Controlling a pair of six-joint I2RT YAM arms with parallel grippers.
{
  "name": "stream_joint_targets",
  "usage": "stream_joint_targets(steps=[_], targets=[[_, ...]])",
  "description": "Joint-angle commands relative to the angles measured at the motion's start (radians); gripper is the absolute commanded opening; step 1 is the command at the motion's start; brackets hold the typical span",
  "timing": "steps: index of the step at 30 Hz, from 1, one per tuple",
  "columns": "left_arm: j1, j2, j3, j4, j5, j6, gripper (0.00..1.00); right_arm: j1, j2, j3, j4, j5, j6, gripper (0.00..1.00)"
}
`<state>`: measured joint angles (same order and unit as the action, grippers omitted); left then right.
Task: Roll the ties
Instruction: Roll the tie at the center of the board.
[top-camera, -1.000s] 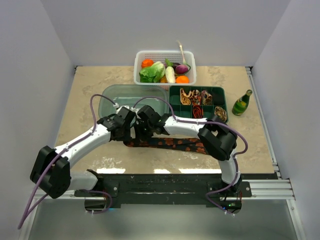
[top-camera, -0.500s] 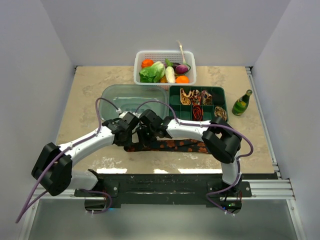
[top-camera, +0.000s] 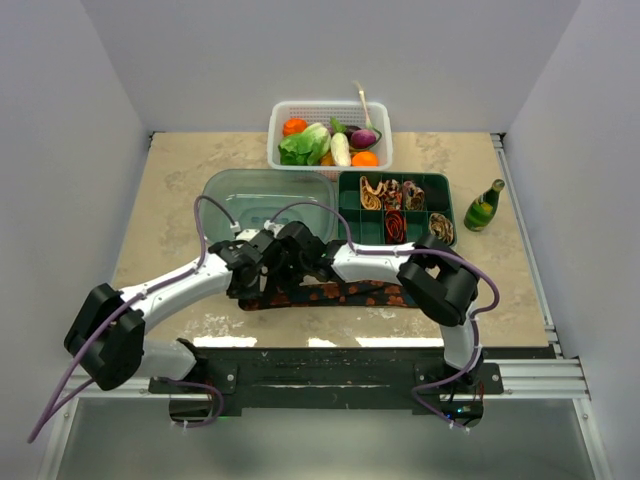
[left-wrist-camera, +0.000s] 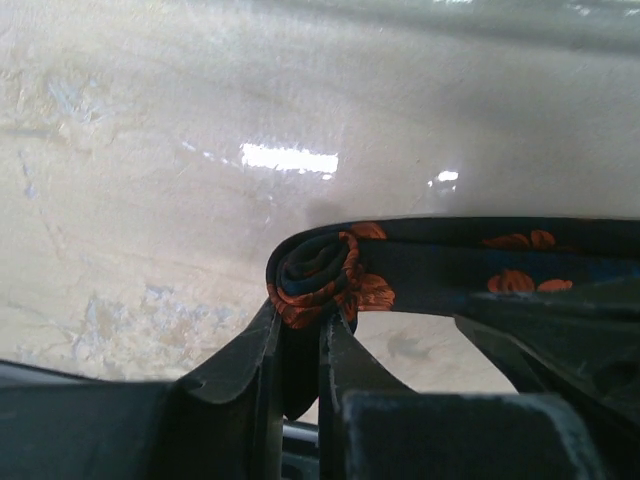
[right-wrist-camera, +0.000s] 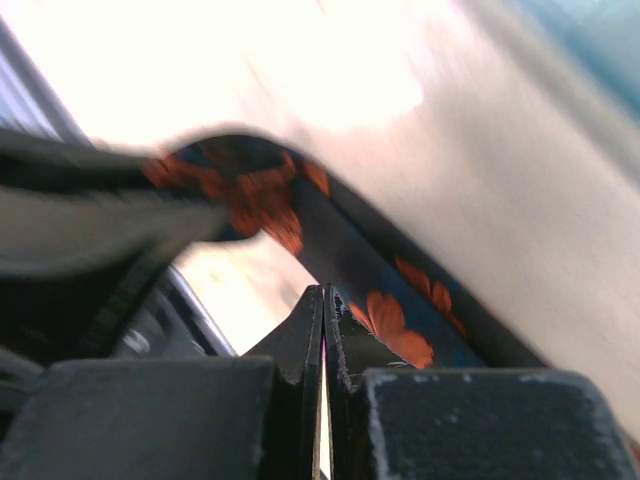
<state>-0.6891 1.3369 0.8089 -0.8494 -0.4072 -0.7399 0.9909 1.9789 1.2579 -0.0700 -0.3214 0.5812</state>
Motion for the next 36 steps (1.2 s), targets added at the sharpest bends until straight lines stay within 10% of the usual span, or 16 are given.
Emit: stream_joint_targets(steps=[1, 36], targets=[[-0.026, -0.027, 0.019, -0.025, 0.005, 0.008, 0.00, 0.025, -0.009, 0.009, 0.253, 0.036, 0.121, 0.00], [-0.023, -0.131, -0.034, 0.079, -0.039, -0.053, 0.00, -0.012, 0.035, -0.157, 0.489, -0.064, 0.322, 0.00]])
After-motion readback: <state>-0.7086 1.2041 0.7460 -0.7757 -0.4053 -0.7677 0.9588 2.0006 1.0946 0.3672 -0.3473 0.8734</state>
